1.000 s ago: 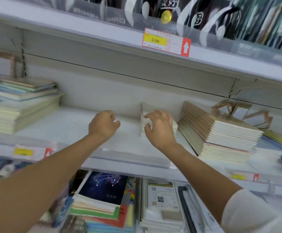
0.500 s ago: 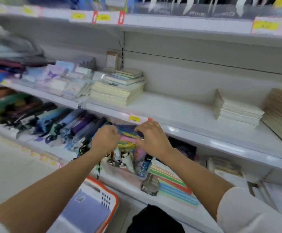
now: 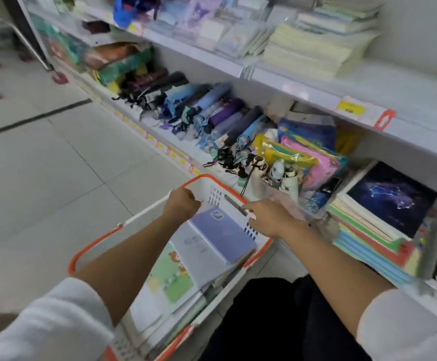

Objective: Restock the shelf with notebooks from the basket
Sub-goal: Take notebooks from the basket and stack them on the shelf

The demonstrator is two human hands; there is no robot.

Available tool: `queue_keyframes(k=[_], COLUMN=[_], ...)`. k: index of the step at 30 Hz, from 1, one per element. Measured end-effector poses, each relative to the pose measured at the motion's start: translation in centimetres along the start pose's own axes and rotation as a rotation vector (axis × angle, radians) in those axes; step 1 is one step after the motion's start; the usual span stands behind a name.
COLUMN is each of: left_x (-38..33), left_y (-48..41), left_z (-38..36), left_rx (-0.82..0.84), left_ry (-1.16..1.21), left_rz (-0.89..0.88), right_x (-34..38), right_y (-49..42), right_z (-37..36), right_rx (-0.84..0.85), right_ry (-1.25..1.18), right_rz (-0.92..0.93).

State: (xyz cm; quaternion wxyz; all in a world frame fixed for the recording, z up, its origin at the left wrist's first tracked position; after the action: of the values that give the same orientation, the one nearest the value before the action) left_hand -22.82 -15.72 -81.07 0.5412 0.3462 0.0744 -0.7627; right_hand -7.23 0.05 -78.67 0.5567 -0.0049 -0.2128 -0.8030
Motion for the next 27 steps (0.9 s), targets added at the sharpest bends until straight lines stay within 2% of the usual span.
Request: queue_keyframes(k=[2, 4, 8, 13, 17, 21, 27], left_x=[3.3, 5.8, 8.7, 9.9, 9.5, 10.3, 8.9], left_y=[-0.4, -0.5, 0.3, 0.0, -1.1, -2.9, -4.0], left_z=[-1.6, -3.5, -7.2, -10.1, -12.9, -14.2, -15.6], left_rx=[0.041, 0.078, 0.180, 0.190, 0.241, 0.125, 0.133], left_ry=[0.045, 0.205, 0.561, 0.709, 0.714, 0.537, 0.739], left_rz=[0.098, 0.234, 0.486, 0.650, 0.652, 0.655, 0.664], right_x=[-0.4, -0.9, -1.7, -1.9, -2.5, -3.1, -3.9], right_y=[-0.7, -1.3, -2.9, -4.7, -5.5, -6.1, -6.6], right_z=[-2.1, -3.4, -3.7, -4.5, -5.7, -6.0, -5.2], right_rx=[0.165, 0.255, 0.257, 0.248, 0.293, 0.300, 0.275], right_ry=[-0.035, -0.067, -0.072, -0.104, -0.080, -0.074, -0.117], right_rz=[-0.033, -0.061, -0.064, -0.039, -0.029, -0.031, -0.047])
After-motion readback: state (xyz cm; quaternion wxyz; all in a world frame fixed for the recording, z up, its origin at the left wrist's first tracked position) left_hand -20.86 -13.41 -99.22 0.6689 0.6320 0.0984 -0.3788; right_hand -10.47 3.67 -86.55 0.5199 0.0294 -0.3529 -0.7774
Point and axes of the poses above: each hand's wrist, its own y-axis away from the middle knuckle, its own z-axis out of the back of the hand, x = y × z, the point moved 7 cm from there along -y, towards the middle knuckle, and after that the axes turned 1 degree about -x, right-handed, at the moved point
